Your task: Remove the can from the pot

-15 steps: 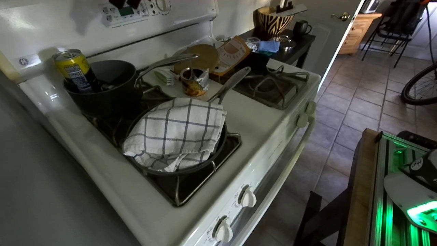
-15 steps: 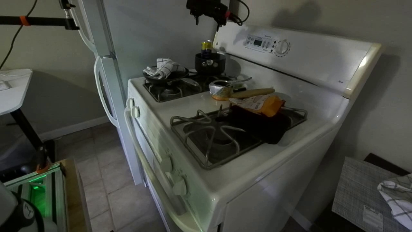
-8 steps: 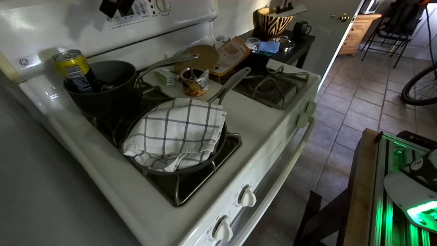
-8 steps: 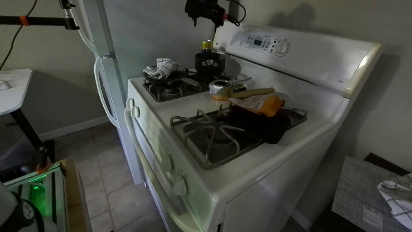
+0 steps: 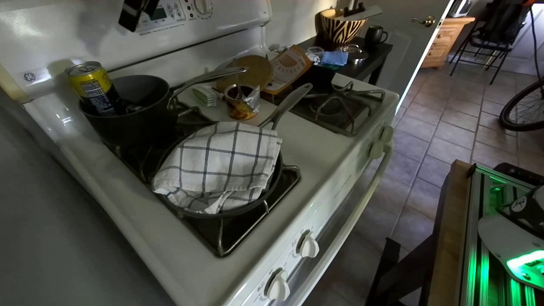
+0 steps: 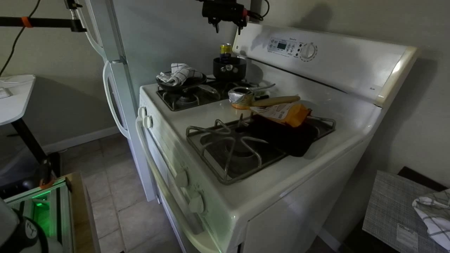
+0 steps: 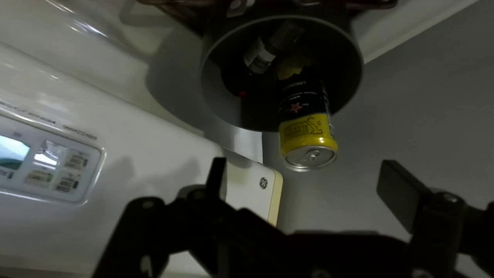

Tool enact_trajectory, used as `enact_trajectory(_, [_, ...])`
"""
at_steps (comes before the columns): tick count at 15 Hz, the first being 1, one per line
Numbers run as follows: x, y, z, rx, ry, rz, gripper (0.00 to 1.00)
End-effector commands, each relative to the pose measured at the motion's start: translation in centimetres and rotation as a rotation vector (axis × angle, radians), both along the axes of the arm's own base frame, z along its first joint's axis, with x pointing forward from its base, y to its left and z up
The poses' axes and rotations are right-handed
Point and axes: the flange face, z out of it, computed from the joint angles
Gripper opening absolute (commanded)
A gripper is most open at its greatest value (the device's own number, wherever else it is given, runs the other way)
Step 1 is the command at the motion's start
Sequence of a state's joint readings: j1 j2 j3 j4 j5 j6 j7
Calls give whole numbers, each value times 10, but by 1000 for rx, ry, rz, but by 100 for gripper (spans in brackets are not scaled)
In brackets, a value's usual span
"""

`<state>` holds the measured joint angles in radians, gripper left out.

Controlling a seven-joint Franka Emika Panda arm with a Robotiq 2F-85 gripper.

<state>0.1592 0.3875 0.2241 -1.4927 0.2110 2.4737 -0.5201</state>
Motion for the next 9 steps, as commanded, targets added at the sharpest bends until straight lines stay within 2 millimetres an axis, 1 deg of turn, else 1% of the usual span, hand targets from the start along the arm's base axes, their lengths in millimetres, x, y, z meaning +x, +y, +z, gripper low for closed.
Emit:
enact_trajectory(1, [8,42,-29,-14,40,38,100])
enact_trajectory(3, [11,57,-44,-22,55,57,100])
enact_trajectory(5, [19,65,-59,-17,34,72,100])
enact_trajectory(7, [26,70,-65,-14,3,85,100])
enact_trajectory(9, [31,73,-66,-16,-28,87,100])
